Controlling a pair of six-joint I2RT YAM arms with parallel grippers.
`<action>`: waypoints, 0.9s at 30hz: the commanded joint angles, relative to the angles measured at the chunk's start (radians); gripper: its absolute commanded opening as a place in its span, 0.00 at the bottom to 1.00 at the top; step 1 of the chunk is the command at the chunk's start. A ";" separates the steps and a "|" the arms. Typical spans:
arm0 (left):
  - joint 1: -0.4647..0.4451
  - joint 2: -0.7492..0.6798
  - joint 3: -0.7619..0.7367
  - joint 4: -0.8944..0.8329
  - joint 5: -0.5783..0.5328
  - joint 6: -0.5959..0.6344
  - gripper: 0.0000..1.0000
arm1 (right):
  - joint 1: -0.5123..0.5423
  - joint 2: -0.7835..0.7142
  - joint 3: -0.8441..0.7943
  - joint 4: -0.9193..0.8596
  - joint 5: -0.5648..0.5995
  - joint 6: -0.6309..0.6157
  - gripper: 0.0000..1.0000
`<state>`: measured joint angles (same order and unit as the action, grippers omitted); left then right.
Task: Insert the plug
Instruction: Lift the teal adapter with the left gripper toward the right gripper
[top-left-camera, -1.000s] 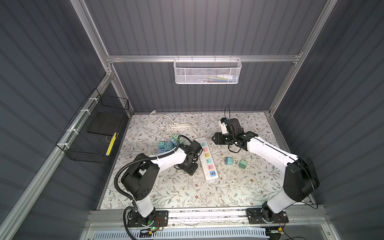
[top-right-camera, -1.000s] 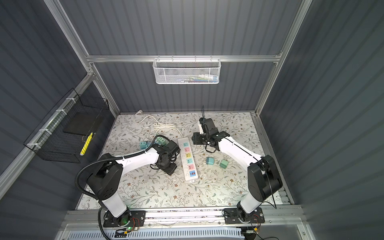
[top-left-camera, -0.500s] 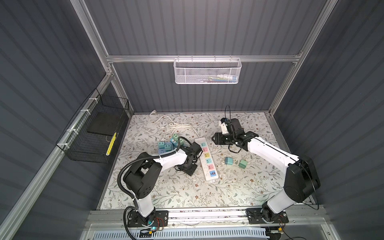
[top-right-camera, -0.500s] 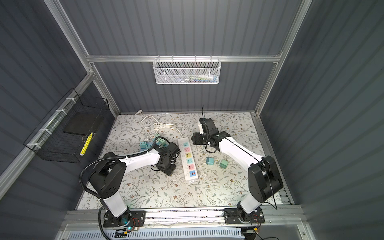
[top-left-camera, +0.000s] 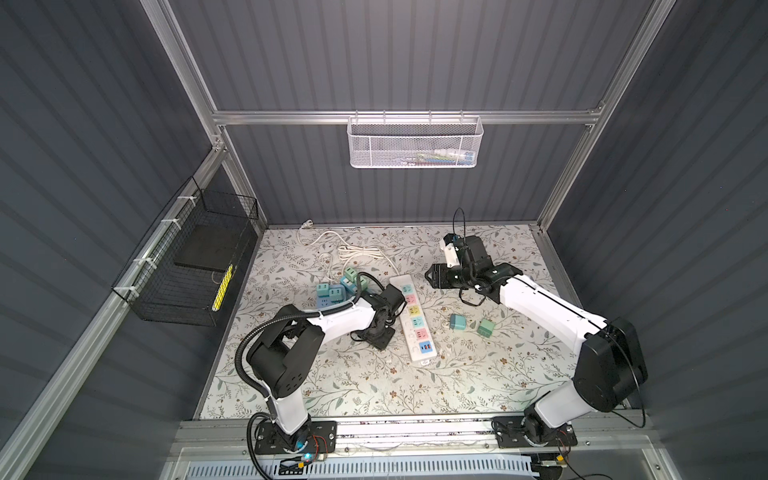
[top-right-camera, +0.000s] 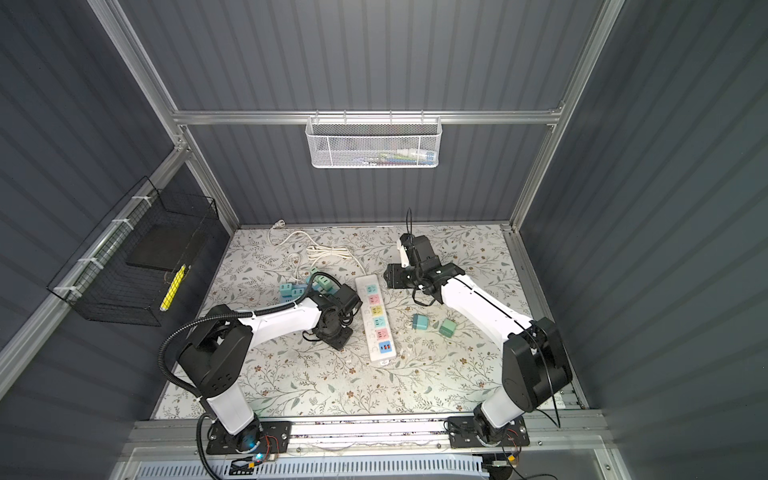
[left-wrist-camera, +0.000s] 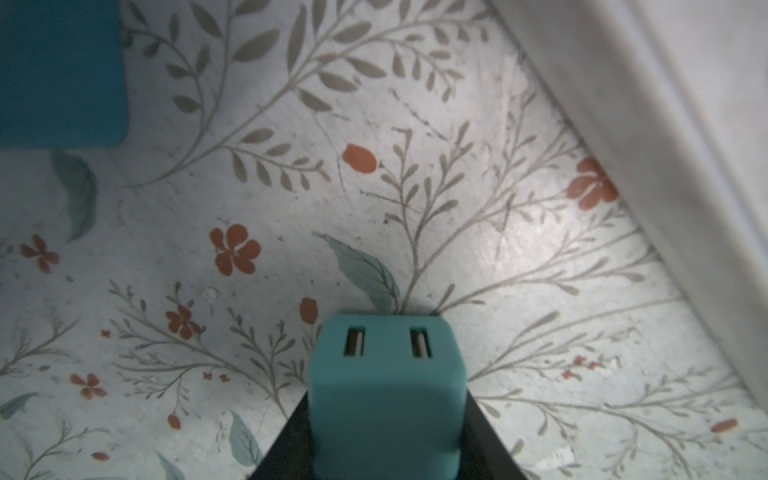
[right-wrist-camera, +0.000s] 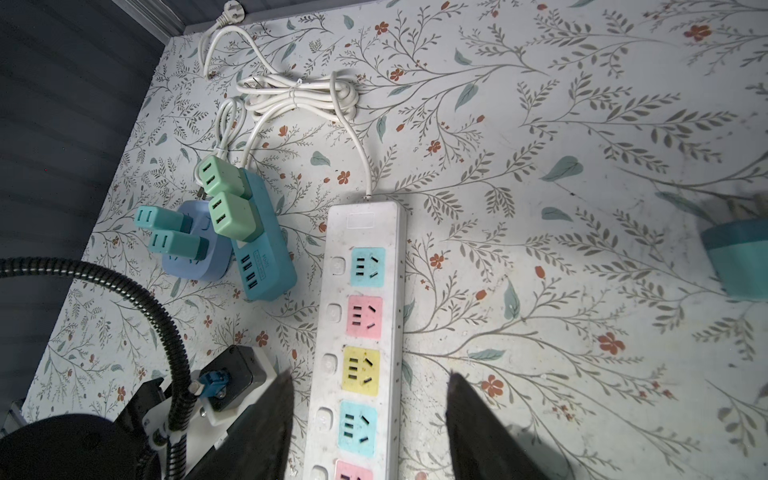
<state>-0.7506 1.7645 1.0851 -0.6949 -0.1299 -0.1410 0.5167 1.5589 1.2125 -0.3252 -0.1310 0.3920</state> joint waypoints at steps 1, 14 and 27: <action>0.009 -0.055 0.010 -0.012 0.002 0.017 0.35 | -0.003 -0.026 -0.004 -0.025 0.007 -0.009 0.59; 0.004 -0.438 -0.202 0.666 0.067 0.132 0.25 | -0.001 -0.067 -0.035 -0.010 -0.233 0.047 0.39; 0.005 -0.405 -0.158 0.693 0.110 0.253 0.24 | 0.011 -0.055 -0.038 0.151 -0.438 0.124 0.51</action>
<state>-0.7509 1.3518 0.9058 -0.0307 -0.0433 0.0715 0.5247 1.5024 1.1782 -0.2337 -0.4927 0.4770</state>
